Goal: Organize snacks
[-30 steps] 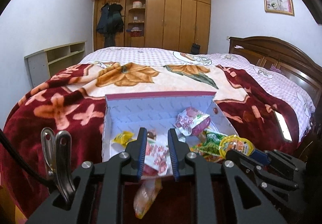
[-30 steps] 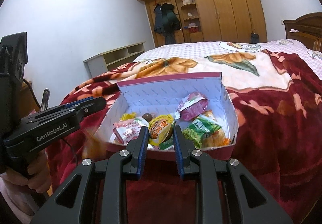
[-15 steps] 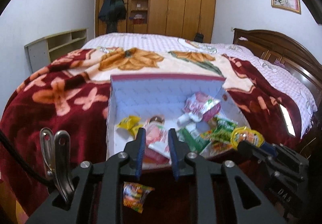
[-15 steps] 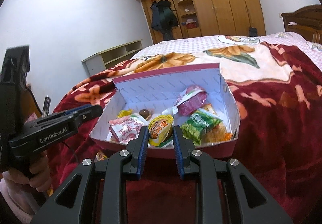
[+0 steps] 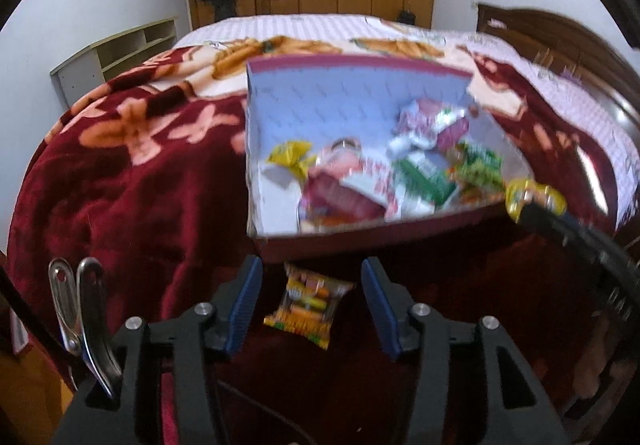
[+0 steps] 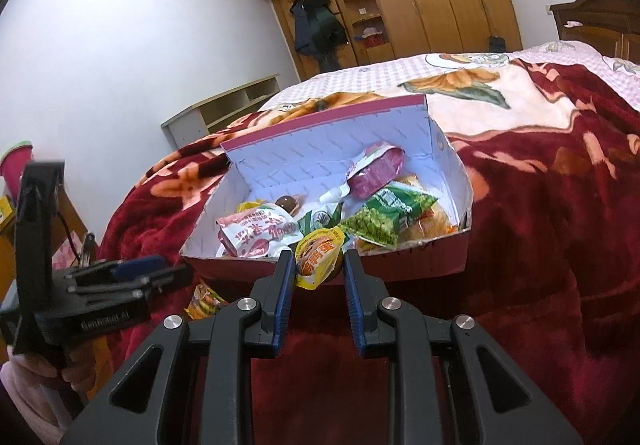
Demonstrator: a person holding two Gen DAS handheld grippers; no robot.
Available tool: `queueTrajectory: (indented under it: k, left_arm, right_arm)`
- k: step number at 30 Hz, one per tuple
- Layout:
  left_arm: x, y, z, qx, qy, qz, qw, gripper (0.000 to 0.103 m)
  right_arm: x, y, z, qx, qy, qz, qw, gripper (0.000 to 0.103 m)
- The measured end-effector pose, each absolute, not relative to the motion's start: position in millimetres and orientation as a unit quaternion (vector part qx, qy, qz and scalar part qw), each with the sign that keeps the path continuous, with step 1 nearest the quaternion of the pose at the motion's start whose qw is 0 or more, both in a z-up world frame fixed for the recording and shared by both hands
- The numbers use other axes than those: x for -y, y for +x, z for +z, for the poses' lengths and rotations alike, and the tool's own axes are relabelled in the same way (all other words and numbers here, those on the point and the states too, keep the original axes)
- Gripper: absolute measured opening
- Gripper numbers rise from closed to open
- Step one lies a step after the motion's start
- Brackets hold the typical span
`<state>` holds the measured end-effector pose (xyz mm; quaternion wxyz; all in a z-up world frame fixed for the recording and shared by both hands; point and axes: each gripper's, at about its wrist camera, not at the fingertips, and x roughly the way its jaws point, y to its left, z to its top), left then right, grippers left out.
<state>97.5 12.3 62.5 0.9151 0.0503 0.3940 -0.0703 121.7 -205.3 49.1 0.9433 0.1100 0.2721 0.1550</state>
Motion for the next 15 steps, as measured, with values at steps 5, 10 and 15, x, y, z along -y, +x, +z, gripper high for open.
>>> queueTrajectory:
  k: [5, 10, 15]
  left_arm:
    - [-3.9, 98.7, 40.5, -0.423, 0.101, -0.055, 0.899, 0.06]
    - [0.5, 103.8, 27.6, -0.437, 0.117, -0.054, 0.89, 0.06]
    - [5.5, 110.4, 17.6, -0.438, 0.138, -0.05, 0.887, 0.06]
  right_arm:
    - [205.5, 120.8, 48.3, -0.272, 0.113, 0.157, 0.943, 0.026]
    - [206.3, 120.7, 47.3, -0.271, 0.116, 0.158, 0.942, 0.026]
    - [207.7, 120.5, 45.1, -0.272, 0.121, 0.158, 0.942, 0.026]
